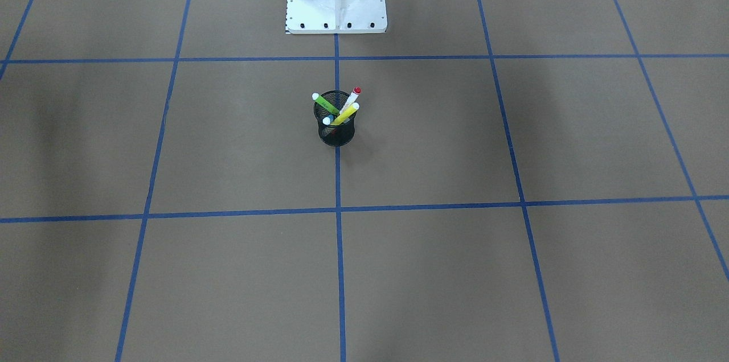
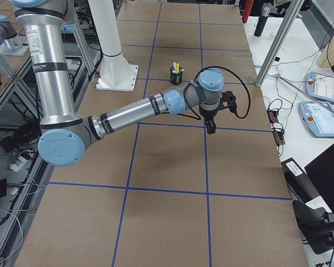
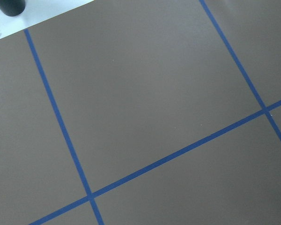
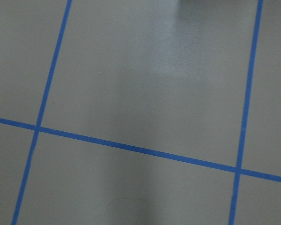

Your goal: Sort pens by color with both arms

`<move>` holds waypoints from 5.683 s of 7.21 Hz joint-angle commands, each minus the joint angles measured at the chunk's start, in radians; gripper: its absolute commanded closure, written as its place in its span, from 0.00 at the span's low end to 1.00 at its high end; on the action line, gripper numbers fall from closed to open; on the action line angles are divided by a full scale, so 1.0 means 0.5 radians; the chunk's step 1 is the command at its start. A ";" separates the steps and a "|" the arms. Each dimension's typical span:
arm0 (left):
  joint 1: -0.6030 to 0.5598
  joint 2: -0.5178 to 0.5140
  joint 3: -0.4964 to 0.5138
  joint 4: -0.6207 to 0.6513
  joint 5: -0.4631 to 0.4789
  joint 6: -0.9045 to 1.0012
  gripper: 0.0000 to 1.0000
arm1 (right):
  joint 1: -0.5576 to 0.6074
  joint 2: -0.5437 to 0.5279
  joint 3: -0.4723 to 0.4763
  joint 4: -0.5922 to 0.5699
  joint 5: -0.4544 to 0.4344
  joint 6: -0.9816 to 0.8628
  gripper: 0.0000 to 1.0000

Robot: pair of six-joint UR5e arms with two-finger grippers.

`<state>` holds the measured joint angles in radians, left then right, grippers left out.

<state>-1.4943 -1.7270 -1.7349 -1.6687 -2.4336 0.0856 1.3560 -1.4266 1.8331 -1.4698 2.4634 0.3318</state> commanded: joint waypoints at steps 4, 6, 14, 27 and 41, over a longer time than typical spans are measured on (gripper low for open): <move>0.181 -0.163 0.003 -0.016 -0.002 -0.386 0.00 | -0.649 0.410 0.086 0.363 -0.256 1.430 0.01; 0.200 -0.166 0.003 -0.016 -0.005 -0.386 0.00 | -0.916 0.579 0.083 0.286 -0.511 1.701 0.01; 0.218 -0.163 0.021 -0.028 -0.002 -0.383 0.00 | -1.512 1.435 -0.398 -0.576 -1.048 1.714 0.18; 0.218 -0.163 0.018 -0.028 -0.002 -0.383 0.00 | -1.611 1.451 -0.540 -0.512 -1.061 1.585 0.59; 0.218 -0.163 0.003 -0.028 -0.002 -0.383 0.00 | -1.307 1.396 0.003 -0.555 -1.320 1.600 1.00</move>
<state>-1.3852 -1.8086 -1.7299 -1.6828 -2.4355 -0.1057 0.6820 -0.7298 1.8058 -1.7457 1.8924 1.1320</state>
